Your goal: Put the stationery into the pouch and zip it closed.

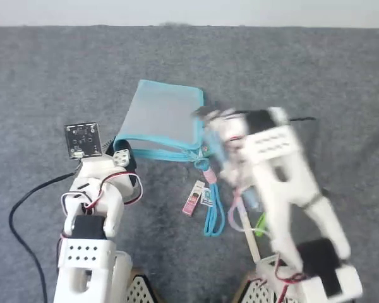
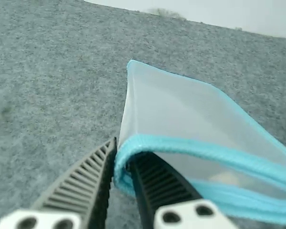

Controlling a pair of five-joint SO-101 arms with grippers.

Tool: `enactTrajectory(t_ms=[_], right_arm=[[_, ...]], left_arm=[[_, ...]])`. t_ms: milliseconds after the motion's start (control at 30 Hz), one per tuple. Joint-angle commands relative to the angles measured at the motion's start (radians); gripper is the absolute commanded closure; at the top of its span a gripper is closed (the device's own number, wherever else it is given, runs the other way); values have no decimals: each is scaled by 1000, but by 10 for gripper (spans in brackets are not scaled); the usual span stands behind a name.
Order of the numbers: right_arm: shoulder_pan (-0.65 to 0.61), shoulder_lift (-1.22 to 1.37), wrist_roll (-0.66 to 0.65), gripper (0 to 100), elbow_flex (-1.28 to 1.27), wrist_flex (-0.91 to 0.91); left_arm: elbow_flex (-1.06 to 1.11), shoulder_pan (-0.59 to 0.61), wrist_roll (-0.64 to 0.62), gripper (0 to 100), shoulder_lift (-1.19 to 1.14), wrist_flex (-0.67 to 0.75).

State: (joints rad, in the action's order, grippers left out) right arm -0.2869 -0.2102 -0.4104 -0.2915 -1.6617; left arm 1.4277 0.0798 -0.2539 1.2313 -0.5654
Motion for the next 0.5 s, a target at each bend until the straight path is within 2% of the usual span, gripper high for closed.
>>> enactTrajectory(t_ms=[0,100,233,400,467], right_arm=[[219,-51,-66,992,-26,101],[280,51,-72,992,-35,191],[272,219,-61,983,32,303],[228,363,-58,813,83,354],[231,383,-57,813,91,392]], left_arm=[[-15,11,-12,988,3,35],[-15,11,-12,988,3,35],[-15,18,-12,988,3,35],[-13,18,-12,988,3,34],[-13,18,-12,988,3,34]])
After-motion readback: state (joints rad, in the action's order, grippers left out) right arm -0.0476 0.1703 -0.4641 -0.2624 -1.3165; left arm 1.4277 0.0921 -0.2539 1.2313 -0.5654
